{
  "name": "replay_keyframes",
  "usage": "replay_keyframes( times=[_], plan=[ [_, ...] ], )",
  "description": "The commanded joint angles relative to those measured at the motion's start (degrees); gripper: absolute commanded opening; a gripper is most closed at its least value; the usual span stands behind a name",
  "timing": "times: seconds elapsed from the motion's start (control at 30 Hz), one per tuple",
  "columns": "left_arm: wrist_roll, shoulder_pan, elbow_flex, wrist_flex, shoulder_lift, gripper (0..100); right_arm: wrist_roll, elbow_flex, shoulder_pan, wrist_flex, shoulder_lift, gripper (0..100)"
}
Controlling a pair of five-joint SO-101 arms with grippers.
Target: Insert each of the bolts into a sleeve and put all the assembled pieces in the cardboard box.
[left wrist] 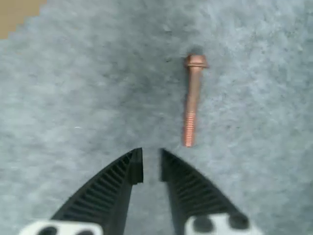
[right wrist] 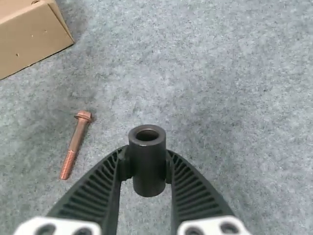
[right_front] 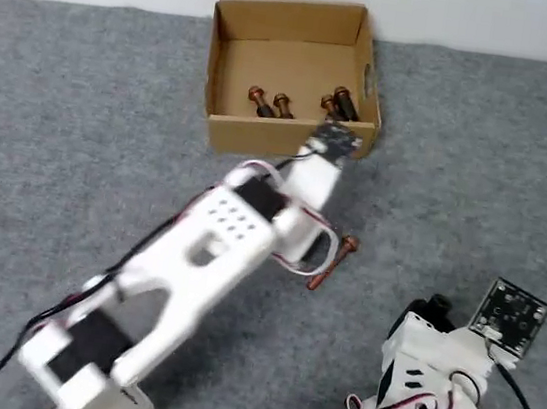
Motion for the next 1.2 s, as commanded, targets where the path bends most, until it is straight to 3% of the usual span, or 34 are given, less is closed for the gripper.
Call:
replay_keyframes(
  times=[0.0, 0.37, 0.73, 0.83, 0.93, 1.17],
  plan=[
    [5.10, 2.37, -14.73, 6.59, 8.44, 18, -0.53, -0.35, 0.48, -1.45, 0.22, 0.8],
    [5.71, 4.22, -46.81, 19.16, 34.29, 20, -0.53, -0.35, 0.40, -1.45, 0.22, 0.8],
    [5.54, 3.78, -66.77, 19.87, 53.98, 19, -0.53, -0.26, 0.40, -1.45, 0.31, 0.8],
    [5.45, 3.43, -69.58, 19.87, 57.85, 14, -0.53, -0.26, 0.40, -1.45, 0.31, 0.8],
    [5.45, 2.99, -73.63, 21.10, 59.34, 1, -0.53, -0.26, 0.40, -1.45, 0.31, 0.8],
    [5.71, 3.08, -81.89, 28.57, 56.44, 0, -0.53, -0.26, 0.31, -1.45, 0.13, 0.8]
  ],
)
